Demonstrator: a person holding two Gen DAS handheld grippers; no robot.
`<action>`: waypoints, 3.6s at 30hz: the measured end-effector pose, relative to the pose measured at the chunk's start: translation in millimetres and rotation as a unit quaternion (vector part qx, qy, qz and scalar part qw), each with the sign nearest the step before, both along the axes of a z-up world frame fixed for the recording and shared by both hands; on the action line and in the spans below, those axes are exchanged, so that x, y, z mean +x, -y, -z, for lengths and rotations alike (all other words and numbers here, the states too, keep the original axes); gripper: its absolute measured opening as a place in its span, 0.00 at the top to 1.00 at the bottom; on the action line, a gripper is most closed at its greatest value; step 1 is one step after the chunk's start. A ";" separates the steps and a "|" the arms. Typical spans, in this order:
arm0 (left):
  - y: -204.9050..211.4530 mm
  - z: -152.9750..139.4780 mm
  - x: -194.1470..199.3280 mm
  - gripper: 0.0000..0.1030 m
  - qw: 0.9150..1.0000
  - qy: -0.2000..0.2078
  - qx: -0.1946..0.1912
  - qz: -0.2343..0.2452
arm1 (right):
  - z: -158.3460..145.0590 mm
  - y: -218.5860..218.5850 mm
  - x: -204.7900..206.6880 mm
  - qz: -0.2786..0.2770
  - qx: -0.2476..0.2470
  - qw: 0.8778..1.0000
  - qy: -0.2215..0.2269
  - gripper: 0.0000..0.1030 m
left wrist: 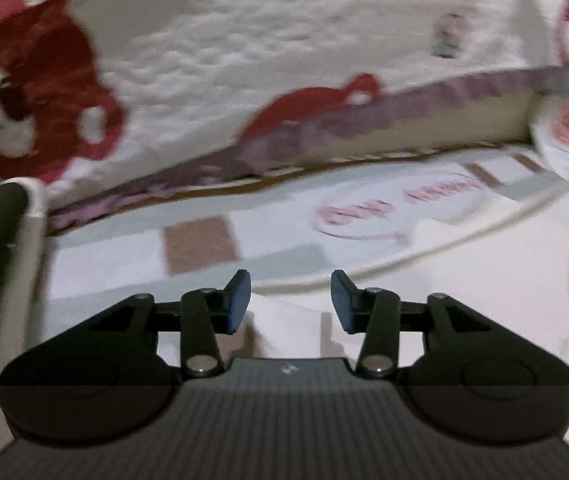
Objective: Fold clothes
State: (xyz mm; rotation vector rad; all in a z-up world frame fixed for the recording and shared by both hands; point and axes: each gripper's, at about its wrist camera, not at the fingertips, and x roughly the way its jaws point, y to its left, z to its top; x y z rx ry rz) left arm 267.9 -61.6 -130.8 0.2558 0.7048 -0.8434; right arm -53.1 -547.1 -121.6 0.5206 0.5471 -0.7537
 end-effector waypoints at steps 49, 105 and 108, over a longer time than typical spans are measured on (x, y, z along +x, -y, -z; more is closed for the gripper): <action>50.1 23.4 -4.1 0.67 1.000 -0.024 -0.001 -0.007 | -3.8 -187.4 122.3 -0.321 -0.022 0.947 -0.017 0.60; -69.4 48.2 -24.6 0.98 0.987 -0.148 -0.046 -0.027 | 27.4 -170.8 185.6 -0.326 0.027 0.944 -0.043 0.96; -79.5 44.1 -23.5 0.98 0.986 -0.148 -0.046 -0.054 | 29.4 -175.5 189.7 -0.329 0.013 0.943 -0.047 0.96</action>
